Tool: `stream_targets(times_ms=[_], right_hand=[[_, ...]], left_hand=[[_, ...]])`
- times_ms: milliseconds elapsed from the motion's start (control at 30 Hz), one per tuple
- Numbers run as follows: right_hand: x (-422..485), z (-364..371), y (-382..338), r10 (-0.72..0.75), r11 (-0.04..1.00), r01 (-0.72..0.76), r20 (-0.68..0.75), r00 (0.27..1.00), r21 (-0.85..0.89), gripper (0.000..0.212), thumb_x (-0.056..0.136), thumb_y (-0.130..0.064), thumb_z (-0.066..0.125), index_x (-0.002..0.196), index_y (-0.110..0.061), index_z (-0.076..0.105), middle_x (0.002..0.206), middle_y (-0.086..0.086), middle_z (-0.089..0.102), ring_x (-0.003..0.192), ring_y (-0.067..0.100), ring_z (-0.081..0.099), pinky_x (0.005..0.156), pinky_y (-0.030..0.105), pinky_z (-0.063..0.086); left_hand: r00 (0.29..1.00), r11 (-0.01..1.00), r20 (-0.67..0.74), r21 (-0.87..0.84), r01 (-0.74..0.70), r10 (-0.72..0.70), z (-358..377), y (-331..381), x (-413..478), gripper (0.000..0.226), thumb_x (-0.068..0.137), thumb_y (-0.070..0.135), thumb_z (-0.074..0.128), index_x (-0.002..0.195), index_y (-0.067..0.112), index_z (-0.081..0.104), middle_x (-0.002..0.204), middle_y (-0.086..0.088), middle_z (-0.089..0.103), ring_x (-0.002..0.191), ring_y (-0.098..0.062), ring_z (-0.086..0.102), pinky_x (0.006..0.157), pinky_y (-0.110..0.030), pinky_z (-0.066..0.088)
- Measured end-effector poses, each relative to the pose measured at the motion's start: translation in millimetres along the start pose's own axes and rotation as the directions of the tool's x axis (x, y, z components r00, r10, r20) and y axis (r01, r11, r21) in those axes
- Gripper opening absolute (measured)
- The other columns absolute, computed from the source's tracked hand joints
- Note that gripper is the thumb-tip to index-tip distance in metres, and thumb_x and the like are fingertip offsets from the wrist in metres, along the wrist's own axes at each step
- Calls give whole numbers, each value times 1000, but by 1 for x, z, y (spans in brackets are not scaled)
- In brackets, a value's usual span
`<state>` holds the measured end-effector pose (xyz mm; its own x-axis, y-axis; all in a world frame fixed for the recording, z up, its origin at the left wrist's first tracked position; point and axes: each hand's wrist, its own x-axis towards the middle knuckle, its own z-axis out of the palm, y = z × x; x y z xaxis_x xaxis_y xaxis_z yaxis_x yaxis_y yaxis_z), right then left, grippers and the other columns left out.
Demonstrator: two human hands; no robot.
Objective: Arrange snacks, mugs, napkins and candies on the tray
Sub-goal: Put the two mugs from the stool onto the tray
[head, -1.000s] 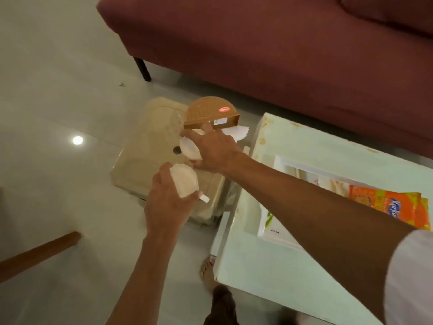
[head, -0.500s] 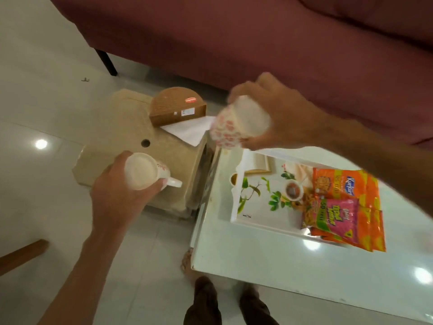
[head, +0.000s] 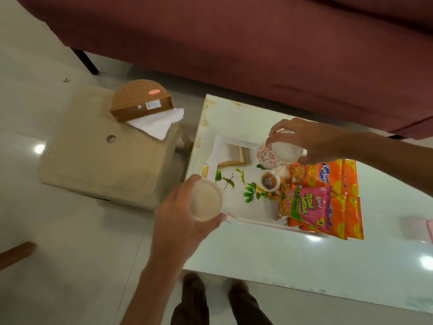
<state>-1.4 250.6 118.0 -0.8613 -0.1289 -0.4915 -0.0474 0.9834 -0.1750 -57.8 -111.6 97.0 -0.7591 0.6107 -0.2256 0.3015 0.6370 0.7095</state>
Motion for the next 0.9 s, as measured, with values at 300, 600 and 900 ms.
stream_targets(times_ms=[300, 600, 900], right_hand=[[9, 53, 23, -170, 968, 184, 90, 981, -168, 95, 66, -11, 78, 138, -44, 25, 146, -3, 30, 121, 25, 43, 69, 25, 52], [8, 76, 22, -265, 930, 285, 115, 957, -231, 111, 48, -16, 95, 136, -38, 32, 147, 5, 46, 128, 33, 49, 85, 42, 58], [-3, 71, 23, -192, 969, 186, -23, 981, -163, 108, 60, -14, 89, 146, -37, 27, 158, 4, 28, 142, 30, 32, 102, 44, 47]], left_hand=[[998, 999, 59, 42, -28, 26, 53, 40, 3, 92, 63, 60, 85, 140, 29, 45, 139, 9, 58, 118, -16, 59, 93, -42, 55], [972, 979, 204, 139, -147, 117, 76, 44, 20, 91, 67, 58, 83, 143, 32, 39, 145, 12, 51, 122, -14, 56, 89, -29, 47], [891, 943, 393, 139, -303, 228, 85, 54, 42, 94, 67, 50, 86, 145, 34, 37, 147, 10, 50, 121, -18, 58, 94, -41, 55]])
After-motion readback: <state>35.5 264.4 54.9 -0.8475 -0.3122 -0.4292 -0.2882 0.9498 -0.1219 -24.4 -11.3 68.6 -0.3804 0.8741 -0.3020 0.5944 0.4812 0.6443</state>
